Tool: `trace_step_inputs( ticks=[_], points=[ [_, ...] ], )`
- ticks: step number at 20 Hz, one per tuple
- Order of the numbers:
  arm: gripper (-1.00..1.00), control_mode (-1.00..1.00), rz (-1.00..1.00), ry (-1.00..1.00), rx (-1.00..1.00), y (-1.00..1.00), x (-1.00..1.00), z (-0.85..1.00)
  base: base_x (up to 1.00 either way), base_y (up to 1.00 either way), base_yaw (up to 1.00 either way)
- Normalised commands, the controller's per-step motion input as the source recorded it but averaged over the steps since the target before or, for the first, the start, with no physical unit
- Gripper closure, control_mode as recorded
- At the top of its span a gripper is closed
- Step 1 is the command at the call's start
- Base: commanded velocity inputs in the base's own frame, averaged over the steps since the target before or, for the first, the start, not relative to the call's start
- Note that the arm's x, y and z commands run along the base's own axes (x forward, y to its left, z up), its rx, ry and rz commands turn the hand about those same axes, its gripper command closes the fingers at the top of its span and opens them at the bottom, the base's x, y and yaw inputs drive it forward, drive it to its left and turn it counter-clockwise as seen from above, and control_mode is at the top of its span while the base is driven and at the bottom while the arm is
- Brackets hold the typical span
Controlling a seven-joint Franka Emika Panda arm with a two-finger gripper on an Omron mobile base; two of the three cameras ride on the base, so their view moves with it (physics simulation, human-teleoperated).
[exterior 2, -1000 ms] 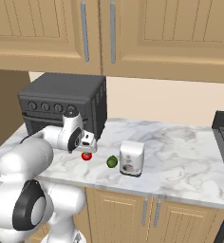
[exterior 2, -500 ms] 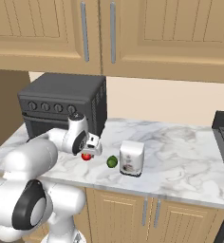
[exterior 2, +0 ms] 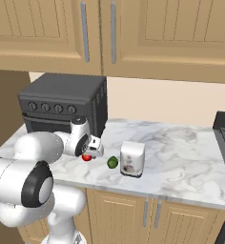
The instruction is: Place the avocado and tomato inside the fridge drawer. Close the drawer after placing the vegetables.
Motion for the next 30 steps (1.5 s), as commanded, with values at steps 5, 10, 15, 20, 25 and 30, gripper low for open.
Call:
trace_step_inputs(
  ticks=[5, 10, 15, 20, 25, 30],
  points=[
    [-1.00, -1.00, 0.00, 0.00, 0.00, 0.01, 0.26, -0.13, 0.00, 0.00, 0.00],
    [-1.00, -1.00, 0.01, 0.00, 0.00, 0.00, 0.16, -0.23, 0.00, 0.00, 0.00],
    [-1.00, -1.00, 0.02, 0.00, 0.00, 0.01, 0.00, -0.29, 0.00, 0.00, 0.00],
    [1.00, -1.00, 0.01, 0.00, 0.00, 0.08, 0.00, -0.27, 0.00, 0.00, 0.00],
    [1.00, -1.00, 0.00, -0.01, 0.00, 0.03, -0.09, -0.08, 0.00, 0.00, 0.00],
    [1.00, -1.00, 0.00, -0.13, 0.00, 0.00, -0.80, 0.50, 0.00, 0.00, 0.00]
  ],
)
